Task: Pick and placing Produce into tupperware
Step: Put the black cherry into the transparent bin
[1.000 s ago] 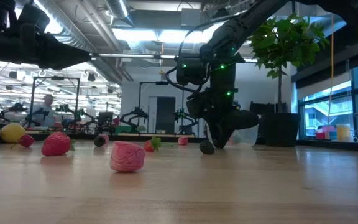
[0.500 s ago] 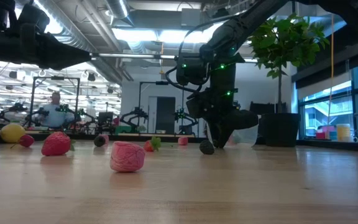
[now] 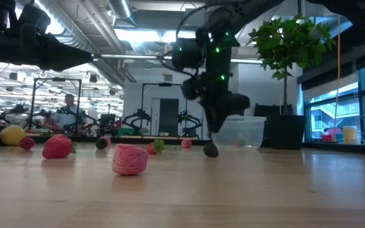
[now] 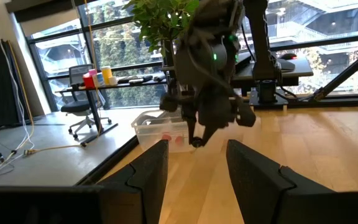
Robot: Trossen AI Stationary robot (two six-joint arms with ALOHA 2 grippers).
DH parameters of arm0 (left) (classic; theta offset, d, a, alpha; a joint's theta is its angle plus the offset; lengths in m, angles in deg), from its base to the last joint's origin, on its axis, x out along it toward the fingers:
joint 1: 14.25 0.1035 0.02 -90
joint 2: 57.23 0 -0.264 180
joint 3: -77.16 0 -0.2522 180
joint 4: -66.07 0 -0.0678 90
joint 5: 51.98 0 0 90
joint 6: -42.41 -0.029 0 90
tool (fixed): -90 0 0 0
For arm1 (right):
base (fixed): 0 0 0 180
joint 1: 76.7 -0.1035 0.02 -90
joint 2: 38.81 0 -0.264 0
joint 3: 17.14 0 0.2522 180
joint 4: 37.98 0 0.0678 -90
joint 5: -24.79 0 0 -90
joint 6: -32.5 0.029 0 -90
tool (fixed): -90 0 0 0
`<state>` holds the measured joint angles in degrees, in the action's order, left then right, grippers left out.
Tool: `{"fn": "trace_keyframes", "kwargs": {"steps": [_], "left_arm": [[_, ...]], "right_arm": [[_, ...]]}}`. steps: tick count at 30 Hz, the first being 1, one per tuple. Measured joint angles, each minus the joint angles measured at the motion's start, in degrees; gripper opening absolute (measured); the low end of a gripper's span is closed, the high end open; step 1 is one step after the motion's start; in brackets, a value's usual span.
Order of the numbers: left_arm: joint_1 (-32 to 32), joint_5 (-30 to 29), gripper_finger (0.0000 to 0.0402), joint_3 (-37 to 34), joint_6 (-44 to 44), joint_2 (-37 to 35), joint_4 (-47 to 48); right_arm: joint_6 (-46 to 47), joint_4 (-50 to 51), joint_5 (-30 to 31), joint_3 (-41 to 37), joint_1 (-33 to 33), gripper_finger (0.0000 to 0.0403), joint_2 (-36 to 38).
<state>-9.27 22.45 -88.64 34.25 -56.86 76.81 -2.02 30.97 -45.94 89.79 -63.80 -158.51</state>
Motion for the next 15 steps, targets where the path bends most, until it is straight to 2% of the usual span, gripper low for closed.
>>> {"fn": "trace_keyframes", "kwargs": {"steps": [8,12,15], "left_arm": [[-0.01,0.0,0.0157,-0.01,0.0,-0.01,0.0],[0.01,0.01,0.0157,0.0,0.0,-0.01,0.0],[0.0,0.0,0.0157,-0.01,0.0,0.0,0.0]], "right_arm": [[2.57,10.85,-0.13,11.16,1.6,0.0112,0.09],[4.02,15.65,-4.28,15.26,3.78,0.0109,0.63],[4.33,17.03,-5.95,15.6,5.58,0.0109,2.52]]}}
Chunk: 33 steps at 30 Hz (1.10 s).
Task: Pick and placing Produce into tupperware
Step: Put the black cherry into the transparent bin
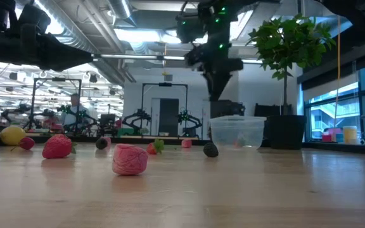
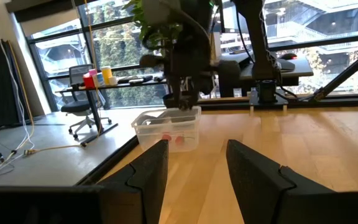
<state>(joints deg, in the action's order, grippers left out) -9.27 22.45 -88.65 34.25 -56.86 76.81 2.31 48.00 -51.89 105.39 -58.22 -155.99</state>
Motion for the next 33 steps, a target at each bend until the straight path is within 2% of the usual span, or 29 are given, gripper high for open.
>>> {"fn": "trace_keyframes", "kwargs": {"steps": [6,13,17,26,33], "left_arm": [[0.01,-0.01,0.0157,0.01,0.0,-0.01,0.0],[0.01,-0.01,0.0157,0.01,0.02,0.01,-0.01],[0.01,0.01,0.0157,0.01,0.04,0.01,0.01],[0.01,0.01,0.0157,0.01,0.07,0.01,0.01],[0.01,0.01,0.0157,0.01,0.07,0.01,0.0]], "right_arm": [[1.56,0.93,-0.5,-0.69,5.01,0.0111,3.31],[1.66,-2.02,-5.19,-1.76,11.14,0.0109,3.77],[1.66,-4.27,-9.22,-5.39,14.4,0.0111,3.74],[1.4,-13.5,-9.7,-16.36,17.78,0.0113,3.71],[1.28,-19.11,-12.12,-22.11,18.33,0.0114,3.71]]}}
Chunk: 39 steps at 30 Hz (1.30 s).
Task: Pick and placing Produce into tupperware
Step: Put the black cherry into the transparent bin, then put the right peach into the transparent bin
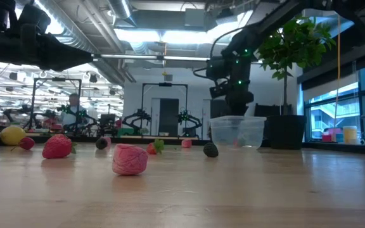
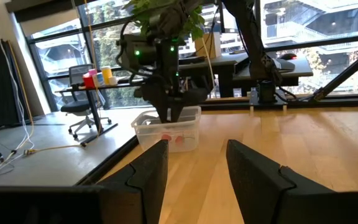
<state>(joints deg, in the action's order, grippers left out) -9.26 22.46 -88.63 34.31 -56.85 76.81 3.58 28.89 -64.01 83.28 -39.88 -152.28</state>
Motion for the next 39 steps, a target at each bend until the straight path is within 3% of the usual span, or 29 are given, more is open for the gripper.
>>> {"fn": "trace_keyframes", "kwargs": {"steps": [19,39], "left_arm": [[0.0,0.0,0.0157,0.0,0.02,0.0,-0.01],[-0.02,0.0,0.0157,-0.02,0.02,0.0,0.01]], "right_arm": [[-0.01,-2.74,0.01,-2.61,-0.02,0.0115,0.0],[0.21,-2.74,0.1,-2.61,-0.02,0.0142,0.0]]}}
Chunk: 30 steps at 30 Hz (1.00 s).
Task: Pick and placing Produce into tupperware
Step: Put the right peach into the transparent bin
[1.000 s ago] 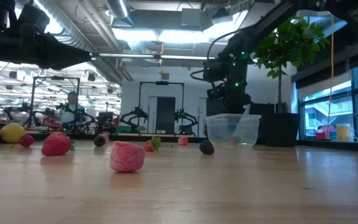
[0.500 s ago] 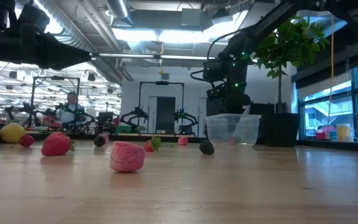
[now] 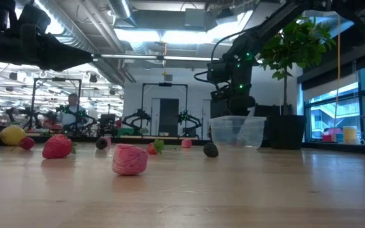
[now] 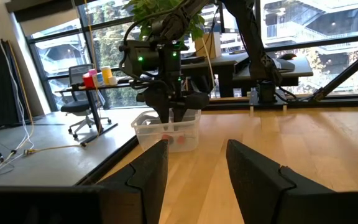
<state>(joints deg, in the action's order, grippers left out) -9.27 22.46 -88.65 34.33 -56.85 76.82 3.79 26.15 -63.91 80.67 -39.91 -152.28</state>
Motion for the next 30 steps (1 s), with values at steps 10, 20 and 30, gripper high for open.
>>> {"fn": "trace_keyframes", "kwargs": {"steps": [10,20,30], "left_arm": [[0.0,0.0,0.0157,0.01,0.0,0.0,0.0],[0.01,0.0,0.0157,0.02,-0.02,-0.01,-0.01],[-0.01,0.0,0.0157,0.01,0.0,-0.01,-0.01]], "right_arm": [[0.11,0.22,0.07,0.02,0.0,0.0142,0.0],[4.21,9.78,4.22,6.6,-0.13,0.0142,0.0],[7.68,8.81,4.11,20.09,-2.71,0.0142,0.0]]}}
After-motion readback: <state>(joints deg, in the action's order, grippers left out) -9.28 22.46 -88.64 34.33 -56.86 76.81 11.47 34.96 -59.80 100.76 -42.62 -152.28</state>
